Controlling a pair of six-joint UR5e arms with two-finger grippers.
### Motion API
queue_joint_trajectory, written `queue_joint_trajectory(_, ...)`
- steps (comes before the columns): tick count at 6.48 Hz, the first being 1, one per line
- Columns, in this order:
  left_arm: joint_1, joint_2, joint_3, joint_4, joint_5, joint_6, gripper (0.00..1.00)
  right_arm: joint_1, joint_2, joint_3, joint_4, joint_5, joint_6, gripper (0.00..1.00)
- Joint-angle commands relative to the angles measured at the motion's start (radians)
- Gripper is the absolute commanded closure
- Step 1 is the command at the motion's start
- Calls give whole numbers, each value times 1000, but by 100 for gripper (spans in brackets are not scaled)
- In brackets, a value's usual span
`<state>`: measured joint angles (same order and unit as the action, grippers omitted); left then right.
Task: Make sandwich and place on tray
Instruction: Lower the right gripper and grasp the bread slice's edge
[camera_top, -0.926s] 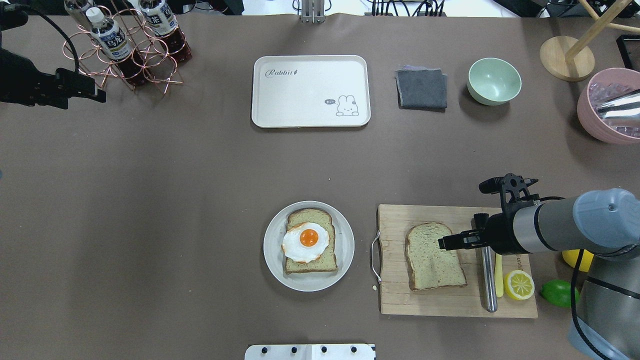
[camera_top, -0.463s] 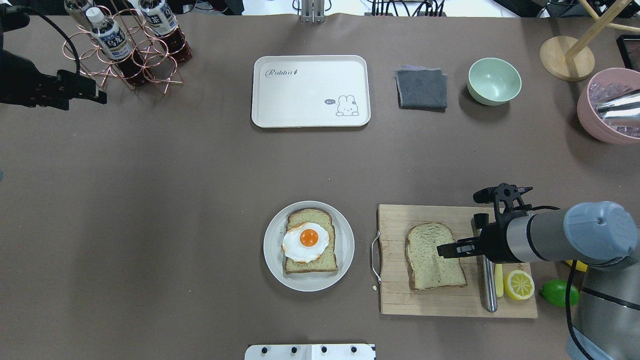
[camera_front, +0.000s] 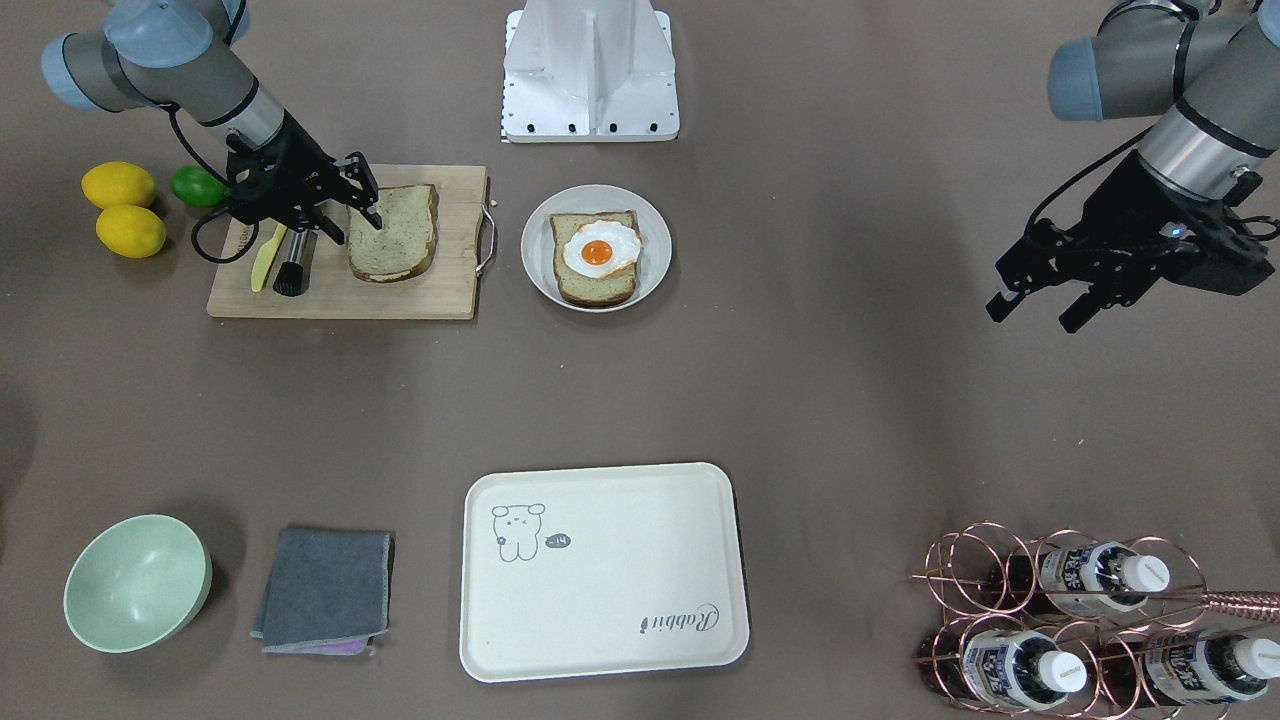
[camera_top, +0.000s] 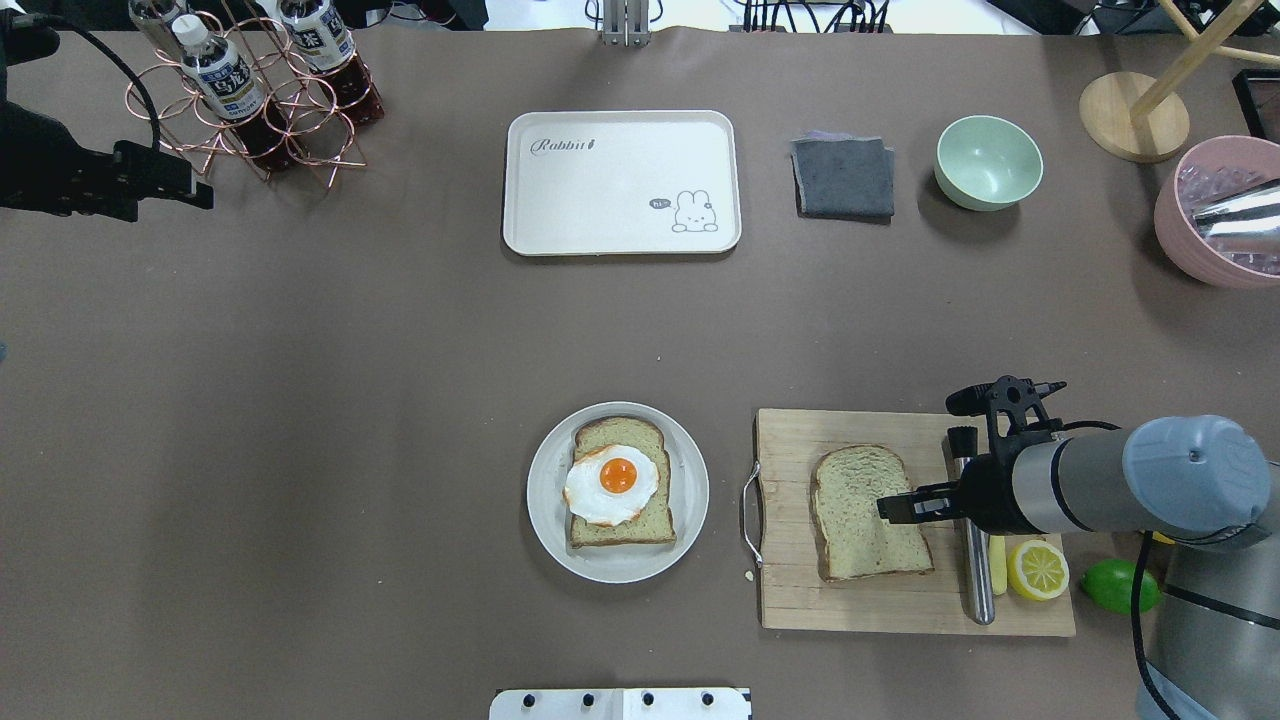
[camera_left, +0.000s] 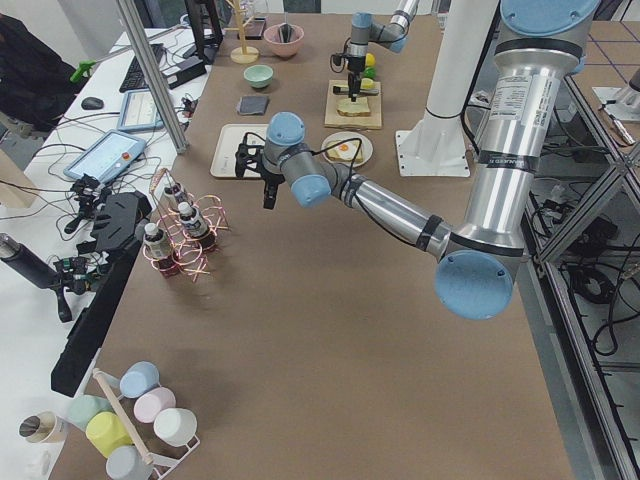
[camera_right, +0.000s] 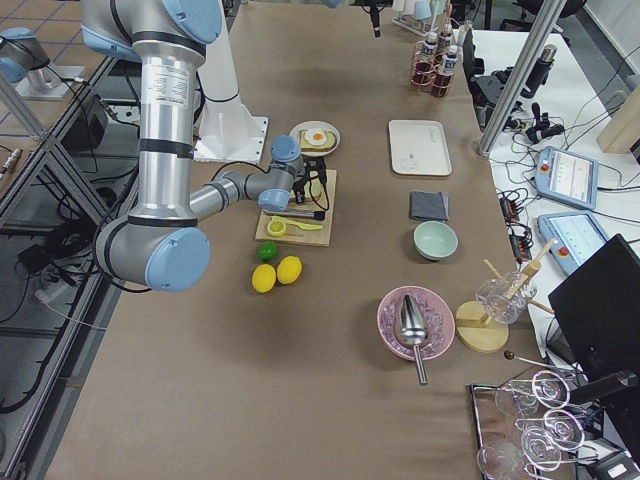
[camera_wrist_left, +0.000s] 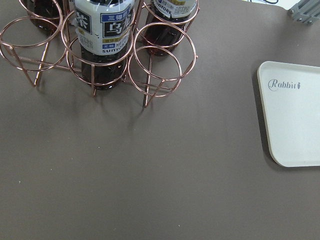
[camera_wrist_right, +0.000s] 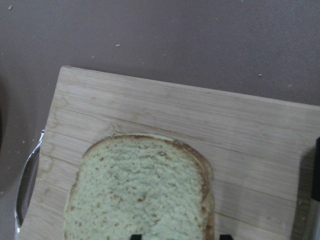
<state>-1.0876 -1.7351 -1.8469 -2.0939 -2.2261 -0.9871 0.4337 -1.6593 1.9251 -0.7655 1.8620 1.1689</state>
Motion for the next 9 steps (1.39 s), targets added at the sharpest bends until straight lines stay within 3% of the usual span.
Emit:
queue_joint_trajectory(1,0,0,2,0,2,1,3,-15,-2,-5,-2,-24,2,43)
queue_joint_trajectory(2,0,0,2,0,2,1,3,-21,6,-6,-3,-27,15,68)
queue_joint_trajectory(3,0,0,2,0,2,1,3,-24,7,-6,-3,-32,17,100)
queue_joint_trajectory(5,2,0,2,-5,14,1,3,-23,15,17,3,-23,69,100)
queue_joint_trajectory(9,6,0,8,-5,14,-1,3,0,51,57,133,36,175,100)
